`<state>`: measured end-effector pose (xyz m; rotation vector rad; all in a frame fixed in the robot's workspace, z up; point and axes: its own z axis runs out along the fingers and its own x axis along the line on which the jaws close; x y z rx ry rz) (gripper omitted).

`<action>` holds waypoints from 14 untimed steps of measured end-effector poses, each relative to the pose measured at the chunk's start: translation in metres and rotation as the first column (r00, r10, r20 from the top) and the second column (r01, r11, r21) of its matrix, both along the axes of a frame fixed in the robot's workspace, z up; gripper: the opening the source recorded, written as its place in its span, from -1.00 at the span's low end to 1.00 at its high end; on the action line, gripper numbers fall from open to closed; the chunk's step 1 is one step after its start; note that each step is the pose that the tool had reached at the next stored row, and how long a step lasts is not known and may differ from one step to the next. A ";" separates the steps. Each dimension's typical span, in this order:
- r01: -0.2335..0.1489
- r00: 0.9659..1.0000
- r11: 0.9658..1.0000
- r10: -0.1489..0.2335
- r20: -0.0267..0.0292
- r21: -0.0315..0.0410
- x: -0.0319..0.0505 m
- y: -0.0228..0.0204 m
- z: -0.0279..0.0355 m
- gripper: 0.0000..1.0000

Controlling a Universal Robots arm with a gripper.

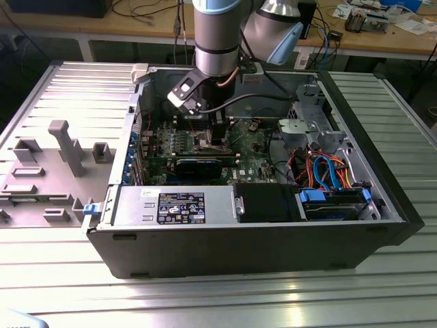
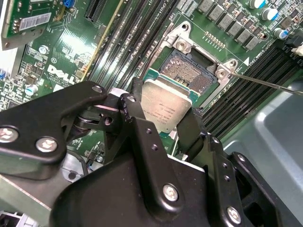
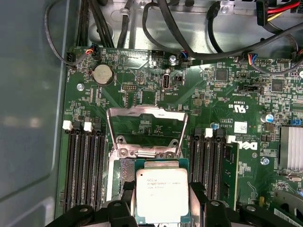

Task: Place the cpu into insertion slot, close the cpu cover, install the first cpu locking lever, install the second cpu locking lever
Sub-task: 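Place the cpu into insertion slot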

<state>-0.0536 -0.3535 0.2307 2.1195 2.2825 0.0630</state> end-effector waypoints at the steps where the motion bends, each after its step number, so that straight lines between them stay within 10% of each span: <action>1: 0.000 1.000 1.000 0.000 0.000 0.000 -0.0001 0.0000 -0.0001 0.08; 14: 0.000 1.000 1.000 0.000 0.000 0.000 -0.0021 0.0000 -0.0020 0.08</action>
